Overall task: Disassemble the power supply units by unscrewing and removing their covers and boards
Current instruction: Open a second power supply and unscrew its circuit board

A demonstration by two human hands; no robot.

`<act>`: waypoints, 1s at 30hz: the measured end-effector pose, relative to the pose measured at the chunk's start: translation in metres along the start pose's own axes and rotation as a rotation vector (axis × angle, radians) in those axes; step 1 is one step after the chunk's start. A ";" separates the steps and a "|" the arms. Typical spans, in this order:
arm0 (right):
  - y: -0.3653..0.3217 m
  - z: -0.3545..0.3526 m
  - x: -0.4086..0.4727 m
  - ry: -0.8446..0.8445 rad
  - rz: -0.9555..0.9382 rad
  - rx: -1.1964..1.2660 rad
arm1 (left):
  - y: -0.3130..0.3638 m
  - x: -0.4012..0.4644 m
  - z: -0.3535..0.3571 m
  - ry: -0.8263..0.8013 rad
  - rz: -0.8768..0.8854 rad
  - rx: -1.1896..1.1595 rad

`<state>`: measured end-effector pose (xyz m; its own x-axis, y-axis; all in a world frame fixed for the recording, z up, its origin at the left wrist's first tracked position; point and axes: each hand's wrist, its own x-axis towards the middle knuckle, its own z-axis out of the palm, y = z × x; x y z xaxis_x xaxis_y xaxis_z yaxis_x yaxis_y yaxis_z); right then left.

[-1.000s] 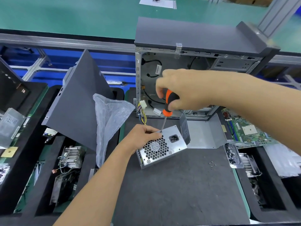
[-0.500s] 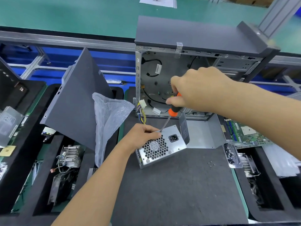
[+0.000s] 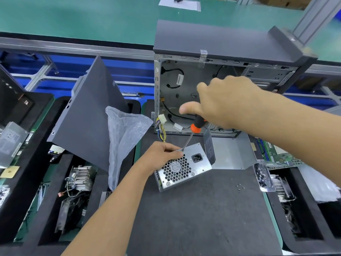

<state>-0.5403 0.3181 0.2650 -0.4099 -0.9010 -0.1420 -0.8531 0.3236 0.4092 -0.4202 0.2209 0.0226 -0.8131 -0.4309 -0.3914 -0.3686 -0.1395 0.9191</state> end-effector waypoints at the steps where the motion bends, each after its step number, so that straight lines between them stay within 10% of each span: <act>1: 0.000 0.000 0.000 0.028 -0.029 -0.051 | 0.000 0.000 0.000 -0.003 -0.003 -0.005; 13: -0.002 -0.003 0.002 -0.077 -0.318 0.476 | 0.003 -0.002 0.000 0.009 0.001 0.000; 18: 0.001 -0.007 0.001 -0.217 -0.163 0.346 | 0.002 -0.003 0.001 0.011 -0.004 0.002; 23: -0.001 -0.001 0.000 -0.010 -0.020 0.029 | 0.003 -0.003 0.002 -0.005 -0.012 0.008; 30: 0.012 0.005 0.000 -0.122 -0.246 0.430 | 0.004 -0.002 0.001 0.002 -0.021 0.014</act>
<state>-0.5521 0.3233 0.2652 -0.1928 -0.9336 -0.3021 -0.9743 0.2186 -0.0536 -0.4201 0.2218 0.0267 -0.8044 -0.4297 -0.4102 -0.3917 -0.1356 0.9100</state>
